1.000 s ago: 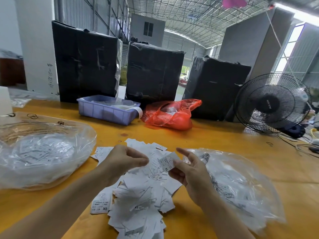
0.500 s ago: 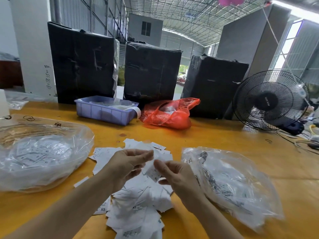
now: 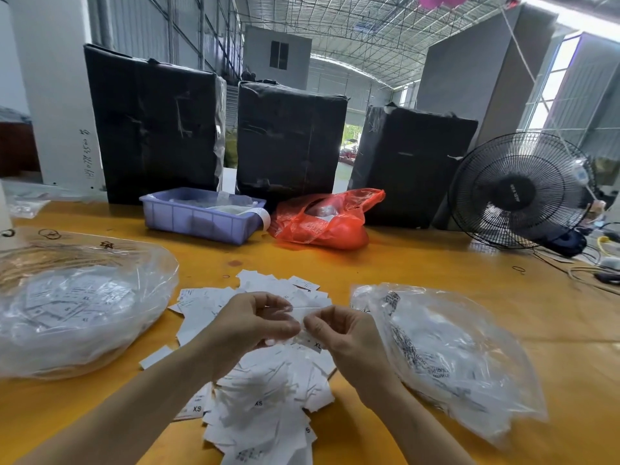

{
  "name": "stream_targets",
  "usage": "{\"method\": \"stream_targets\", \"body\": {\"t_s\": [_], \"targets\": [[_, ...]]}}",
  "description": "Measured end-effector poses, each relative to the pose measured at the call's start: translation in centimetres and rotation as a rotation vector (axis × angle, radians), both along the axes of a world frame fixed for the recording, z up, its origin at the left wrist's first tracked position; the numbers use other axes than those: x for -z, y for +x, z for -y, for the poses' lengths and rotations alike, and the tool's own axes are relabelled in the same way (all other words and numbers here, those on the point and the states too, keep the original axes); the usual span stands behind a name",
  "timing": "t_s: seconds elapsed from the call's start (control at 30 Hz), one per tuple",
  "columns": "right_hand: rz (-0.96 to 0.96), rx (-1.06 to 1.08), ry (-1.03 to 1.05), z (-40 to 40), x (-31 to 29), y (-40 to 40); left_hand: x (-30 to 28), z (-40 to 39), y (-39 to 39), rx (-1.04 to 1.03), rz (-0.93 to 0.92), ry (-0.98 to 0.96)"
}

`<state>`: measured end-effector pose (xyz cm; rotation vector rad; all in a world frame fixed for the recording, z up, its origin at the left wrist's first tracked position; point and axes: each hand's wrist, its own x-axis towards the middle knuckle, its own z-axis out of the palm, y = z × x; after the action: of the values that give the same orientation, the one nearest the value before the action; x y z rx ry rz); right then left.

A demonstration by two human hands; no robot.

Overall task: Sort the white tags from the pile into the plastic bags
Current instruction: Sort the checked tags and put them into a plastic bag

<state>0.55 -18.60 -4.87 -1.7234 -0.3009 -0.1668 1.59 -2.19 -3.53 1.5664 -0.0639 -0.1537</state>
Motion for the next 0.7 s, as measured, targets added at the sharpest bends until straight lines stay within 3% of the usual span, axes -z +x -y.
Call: {"method": "stream_targets", "body": {"t_s": [0.1, 0.23, 0.37, 0.43, 0.53, 0.6, 0.7], "targets": [[0.146, 0.026, -0.257, 0.2, -0.1, 0.0, 0.1, -0.2, 0.0, 0.102, 0.089, 0.237], [0.27, 0.032, -0.469, 0.2, 0.1, -0.1, 0.9, 0.3, 0.0, 0.064, 0.127, 0.264], [0.278, 0.192, -0.26, 0.8, -0.4, 0.4, 1.3, -0.1, 0.4, -0.035, 0.088, 0.244], [0.236, 0.25, -0.036, 1.4, -0.6, 0.7, 1.4, -0.2, 0.5, -0.054, 0.04, 0.178], [0.036, 0.174, 0.339, 1.7, -0.6, 0.9, 1.6, 0.0, 0.5, -0.056, 0.0, 0.131], [-0.041, 0.143, 0.42, 1.4, -0.4, 1.0, 1.7, 0.2, 0.4, -0.046, -0.019, 0.138], [-0.042, 0.141, 0.349, 0.8, -0.3, 0.9, 1.8, 0.6, 0.1, -0.015, -0.058, 0.123]]}}
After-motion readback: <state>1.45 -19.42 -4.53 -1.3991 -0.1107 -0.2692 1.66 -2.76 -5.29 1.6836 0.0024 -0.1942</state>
